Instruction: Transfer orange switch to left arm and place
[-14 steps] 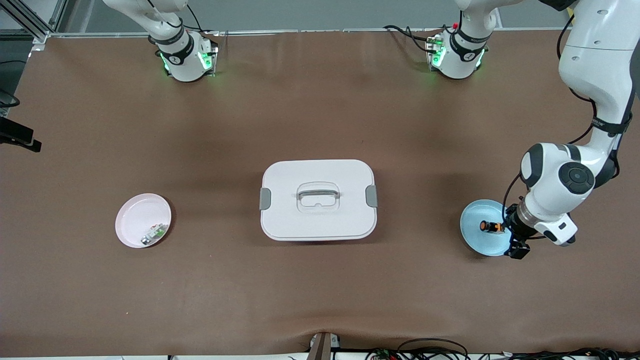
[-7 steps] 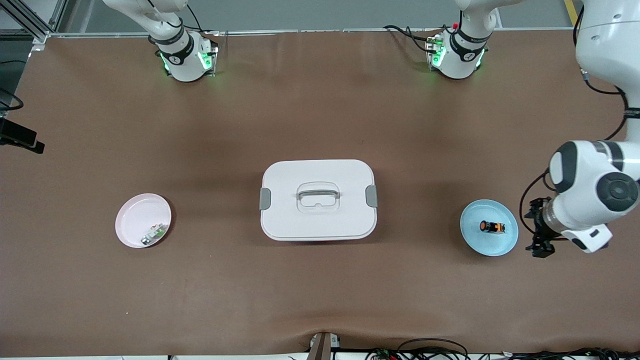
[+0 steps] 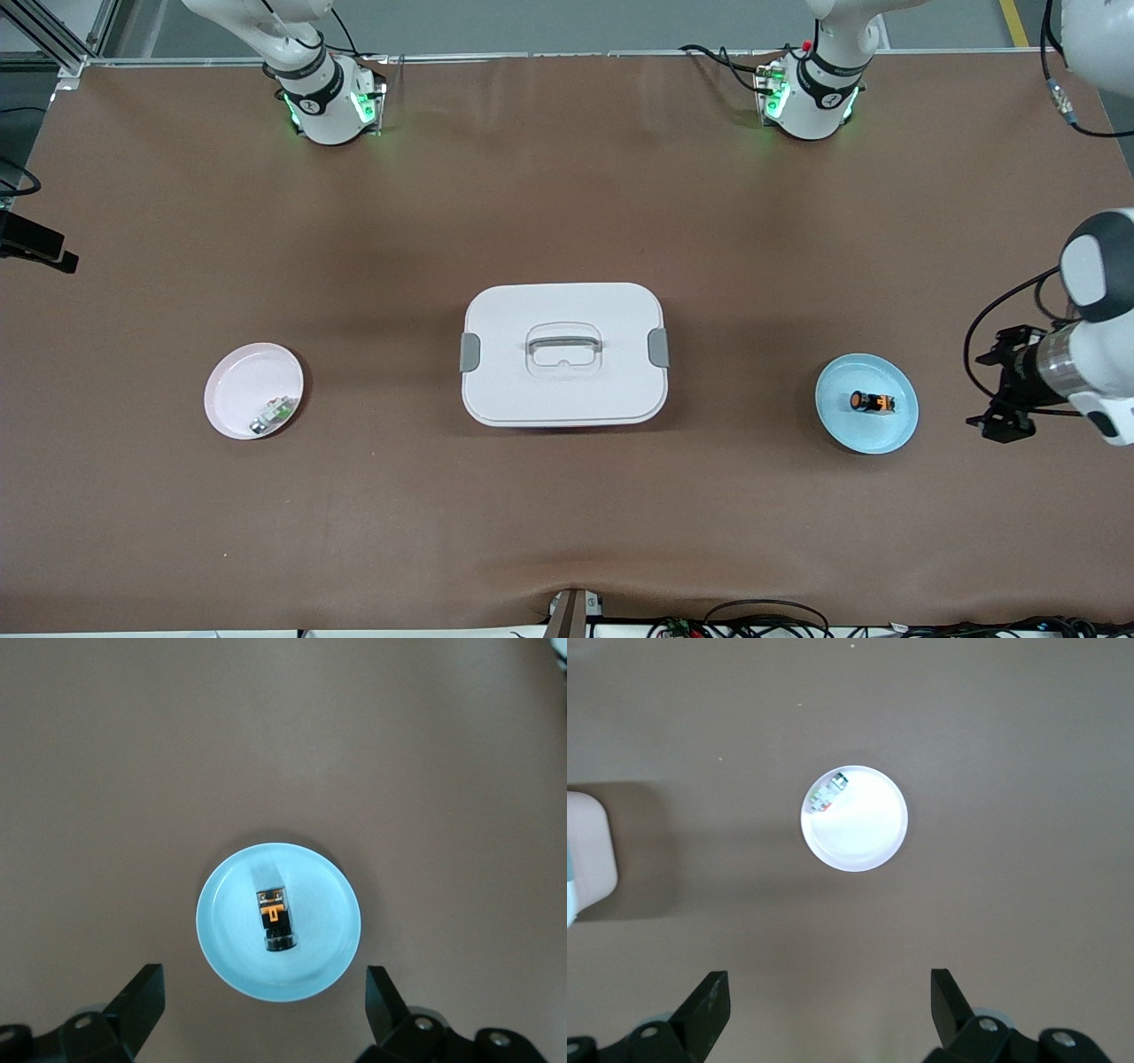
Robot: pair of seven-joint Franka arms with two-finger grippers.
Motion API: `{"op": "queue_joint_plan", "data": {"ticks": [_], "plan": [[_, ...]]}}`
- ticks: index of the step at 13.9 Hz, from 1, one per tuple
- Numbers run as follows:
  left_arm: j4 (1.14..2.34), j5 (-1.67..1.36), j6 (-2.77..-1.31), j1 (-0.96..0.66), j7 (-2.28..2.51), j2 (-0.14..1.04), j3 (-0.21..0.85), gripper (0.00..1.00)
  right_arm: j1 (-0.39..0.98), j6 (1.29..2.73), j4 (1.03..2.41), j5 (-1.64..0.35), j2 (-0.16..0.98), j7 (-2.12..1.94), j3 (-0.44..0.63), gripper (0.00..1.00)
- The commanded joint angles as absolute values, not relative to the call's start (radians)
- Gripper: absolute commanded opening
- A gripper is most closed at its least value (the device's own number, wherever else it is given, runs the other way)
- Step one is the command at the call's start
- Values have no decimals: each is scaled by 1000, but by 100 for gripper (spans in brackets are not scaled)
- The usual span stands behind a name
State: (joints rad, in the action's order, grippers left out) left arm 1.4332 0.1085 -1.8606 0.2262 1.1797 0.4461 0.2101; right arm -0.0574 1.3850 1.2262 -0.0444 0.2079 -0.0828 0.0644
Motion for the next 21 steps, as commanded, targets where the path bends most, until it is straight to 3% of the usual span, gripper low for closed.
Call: {"op": "queue_joint_plan", "data": {"ticks": [1,7,11,16,21], "plan": [[1561,0,-1871,268,1002,296,206,100,-71,1385,1238,-92,189,-78,74,100],[1758,-17,-2015,284,731,121,212,100,-81,1382,1229,-91,187,-81,72,100],[1821,-12,-2028,270,462,16,218,100,-81,1378,1229,-89,184,-80,71,100],[1812,-11,-2031,198,261,-12,209,100,-81,1378,1223,-89,184,-78,71,100],[1746,-8,-1994,107,253,40,195,100,-81,1376,1223,-87,178,-78,72,100]]}}
